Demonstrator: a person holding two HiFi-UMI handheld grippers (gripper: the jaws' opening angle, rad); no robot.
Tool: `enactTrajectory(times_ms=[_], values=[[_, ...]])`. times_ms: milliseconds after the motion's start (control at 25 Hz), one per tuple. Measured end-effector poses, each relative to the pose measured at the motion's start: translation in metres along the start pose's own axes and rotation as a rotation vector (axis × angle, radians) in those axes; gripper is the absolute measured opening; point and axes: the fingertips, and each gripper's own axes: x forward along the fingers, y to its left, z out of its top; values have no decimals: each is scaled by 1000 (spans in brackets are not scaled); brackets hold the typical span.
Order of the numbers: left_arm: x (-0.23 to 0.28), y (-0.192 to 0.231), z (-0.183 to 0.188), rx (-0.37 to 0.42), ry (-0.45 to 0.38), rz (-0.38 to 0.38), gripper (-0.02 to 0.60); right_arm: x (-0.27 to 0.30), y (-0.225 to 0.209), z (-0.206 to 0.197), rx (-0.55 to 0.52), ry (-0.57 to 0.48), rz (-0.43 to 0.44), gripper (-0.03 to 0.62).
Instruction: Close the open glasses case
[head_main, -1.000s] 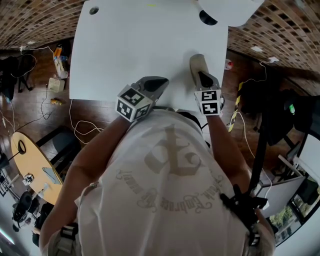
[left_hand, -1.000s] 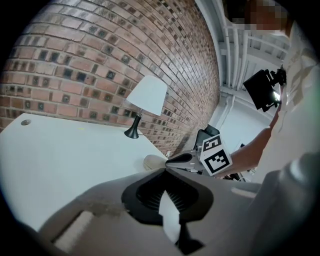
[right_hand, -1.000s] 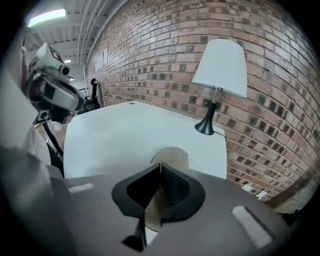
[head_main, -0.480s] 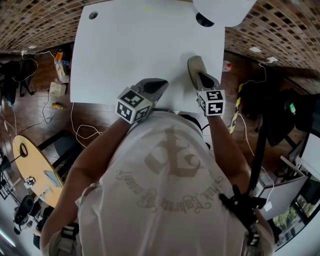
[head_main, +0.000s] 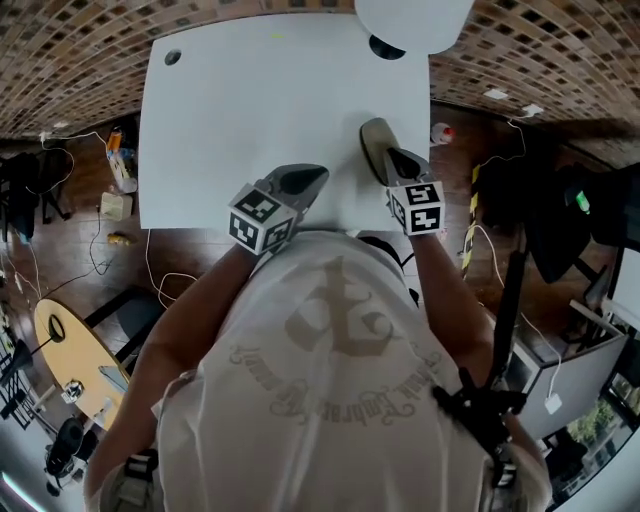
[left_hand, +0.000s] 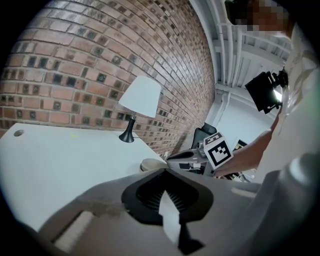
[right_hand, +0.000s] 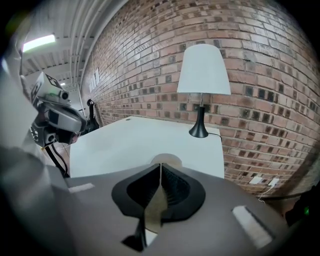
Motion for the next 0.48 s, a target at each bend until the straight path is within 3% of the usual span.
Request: enactTrajectory(times_ms=[160,480], values=[[-7,7,3,13,1,6,6,-1,18,19,0,-53,35,15],[26,-12,19,75,-2,-82,8,-53,4,27,85,-152,11,15]])
